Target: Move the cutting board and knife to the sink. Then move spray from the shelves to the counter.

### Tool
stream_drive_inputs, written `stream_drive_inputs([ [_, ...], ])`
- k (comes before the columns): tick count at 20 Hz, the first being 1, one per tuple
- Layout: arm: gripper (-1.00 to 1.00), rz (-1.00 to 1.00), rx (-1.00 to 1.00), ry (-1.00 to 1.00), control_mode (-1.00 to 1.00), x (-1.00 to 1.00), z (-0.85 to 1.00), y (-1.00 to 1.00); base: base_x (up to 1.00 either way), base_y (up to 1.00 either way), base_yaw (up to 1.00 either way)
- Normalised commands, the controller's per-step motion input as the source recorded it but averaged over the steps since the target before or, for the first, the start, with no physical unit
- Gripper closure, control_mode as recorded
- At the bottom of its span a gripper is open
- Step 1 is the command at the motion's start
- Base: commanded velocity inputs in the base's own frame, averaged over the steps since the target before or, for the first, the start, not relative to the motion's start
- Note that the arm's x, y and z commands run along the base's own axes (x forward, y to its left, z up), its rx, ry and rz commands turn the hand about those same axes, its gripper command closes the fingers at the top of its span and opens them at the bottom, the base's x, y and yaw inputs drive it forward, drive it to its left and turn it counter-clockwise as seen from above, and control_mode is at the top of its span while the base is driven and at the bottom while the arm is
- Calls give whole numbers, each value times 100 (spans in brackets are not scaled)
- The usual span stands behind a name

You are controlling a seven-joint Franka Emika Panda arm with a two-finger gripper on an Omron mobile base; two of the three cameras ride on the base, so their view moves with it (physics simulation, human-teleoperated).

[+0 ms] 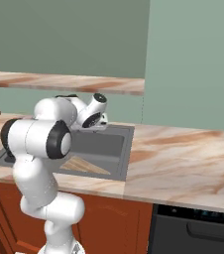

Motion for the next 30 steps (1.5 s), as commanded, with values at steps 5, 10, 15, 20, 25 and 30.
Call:
stream_drive_inputs([
  [5,-100,-28,-13,-17,-100,-80,26,-41,0,0,0],
  [10,-100,-37,-10,-1,-100,-49,64,-7,0,0,0],
  [15,-100,-29,-5,3,-100,-37,77,-2,0,0,0],
  [20,-100,-12,-1,0,-100,-80,94,-9,0,0,0],
  [25,-100,-3,0,0,-100,-100,72,-21,0,0,0],
  [30,-100,0,0,0,-100,-100,91,-24,0,0,0],
])
